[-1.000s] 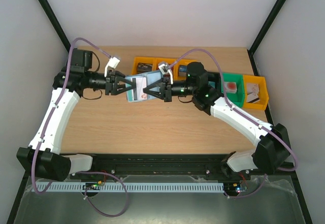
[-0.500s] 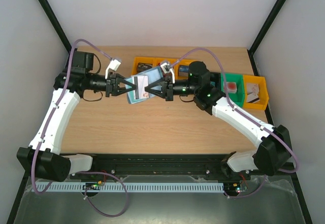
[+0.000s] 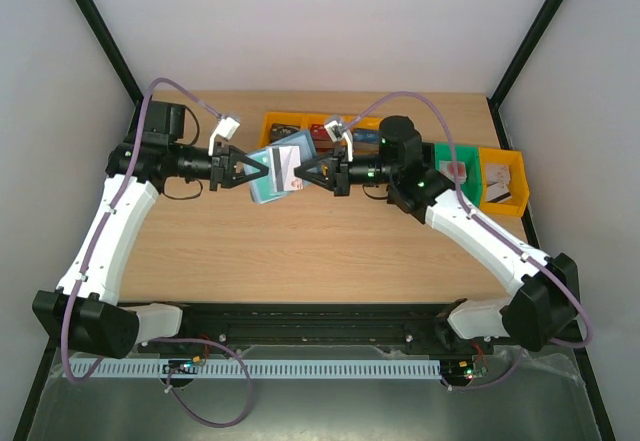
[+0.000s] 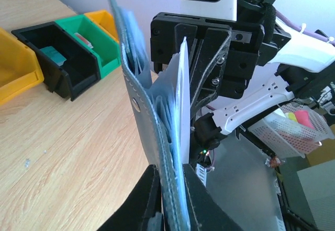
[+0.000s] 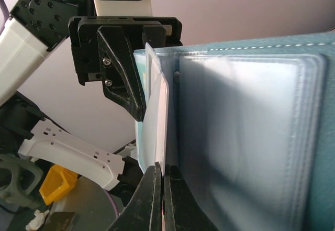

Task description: Take the credit cards out of the card holder

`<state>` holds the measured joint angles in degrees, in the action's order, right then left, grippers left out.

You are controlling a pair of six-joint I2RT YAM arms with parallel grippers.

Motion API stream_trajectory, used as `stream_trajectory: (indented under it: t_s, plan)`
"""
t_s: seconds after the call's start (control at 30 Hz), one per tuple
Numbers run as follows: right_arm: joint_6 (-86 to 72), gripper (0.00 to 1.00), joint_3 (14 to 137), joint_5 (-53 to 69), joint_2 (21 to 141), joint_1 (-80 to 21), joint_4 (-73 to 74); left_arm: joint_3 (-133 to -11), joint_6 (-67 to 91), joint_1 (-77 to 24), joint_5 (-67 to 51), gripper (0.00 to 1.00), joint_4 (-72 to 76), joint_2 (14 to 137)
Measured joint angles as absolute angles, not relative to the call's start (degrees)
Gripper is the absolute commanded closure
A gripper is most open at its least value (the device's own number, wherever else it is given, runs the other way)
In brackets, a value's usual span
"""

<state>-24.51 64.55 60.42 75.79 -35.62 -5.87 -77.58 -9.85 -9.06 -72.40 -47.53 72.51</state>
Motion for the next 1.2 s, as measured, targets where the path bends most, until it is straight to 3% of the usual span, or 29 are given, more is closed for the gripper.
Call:
stream_trajectory:
  t_s: [0.4,0.63,0.93,1.2]
  plan:
    - [-18.37,0.98,66.43,59.16,74.63,-32.12,2.9,-77.49,-8.75,-8.82,-69.54,0.98,-46.72,72.51]
    - [-14.57,0.98,66.92,53.06,72.51,-23.97,9.89,-76.25,-6.5,-5.56,-68.73,0.98,-45.19,72.27]
    - [0.58,0.99,74.08,15.33,69.93,-25.61,18.81,-71.16,-2.55,-3.53,-65.8,0.98,-41.85,71.96]
    - [46.37,0.99,61.34,-22.26,65.25,-36.93,-0.69,-71.16,-2.28,-3.44,-65.47,0.98,-40.95,71.68]
